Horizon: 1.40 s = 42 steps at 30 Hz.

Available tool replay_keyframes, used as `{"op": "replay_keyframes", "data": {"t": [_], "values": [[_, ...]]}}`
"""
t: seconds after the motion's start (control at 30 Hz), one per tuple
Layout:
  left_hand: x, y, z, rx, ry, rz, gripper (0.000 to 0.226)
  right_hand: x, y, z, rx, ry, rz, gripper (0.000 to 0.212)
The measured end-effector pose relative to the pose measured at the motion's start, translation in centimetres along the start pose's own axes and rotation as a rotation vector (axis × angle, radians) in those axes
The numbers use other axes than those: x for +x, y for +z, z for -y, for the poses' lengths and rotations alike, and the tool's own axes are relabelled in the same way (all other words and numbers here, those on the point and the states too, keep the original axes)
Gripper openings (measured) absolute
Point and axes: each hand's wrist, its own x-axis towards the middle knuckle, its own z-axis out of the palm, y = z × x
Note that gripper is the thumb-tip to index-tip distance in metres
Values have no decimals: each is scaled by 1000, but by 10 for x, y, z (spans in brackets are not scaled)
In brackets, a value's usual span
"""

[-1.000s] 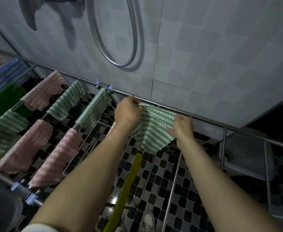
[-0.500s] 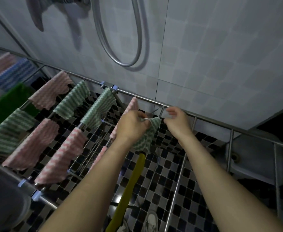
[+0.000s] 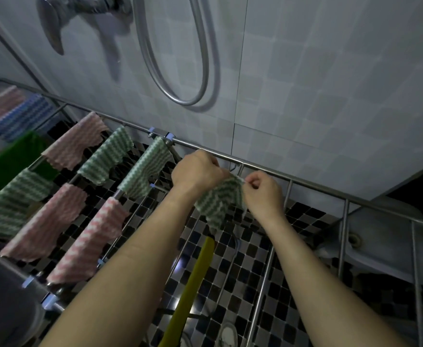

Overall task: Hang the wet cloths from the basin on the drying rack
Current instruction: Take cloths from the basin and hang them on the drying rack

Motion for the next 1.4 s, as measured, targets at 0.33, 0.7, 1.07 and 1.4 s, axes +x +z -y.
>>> {"op": "replay_keyframes", "data": {"t": [0.33,0.7,1.07,1.4], "values": [[25,4,-2,81,6,-78,14,31,-6,0,-79,30,-123,16],[-18,8,14,125,137,24,18,30,3,3,-199,-76,-88,15],[-46,36,34,178,67,140,30,40,11,14,141,248,-31,28],[-51,33,33,116,76,134,24,40,12,22,-81,169,-33,23]]}}
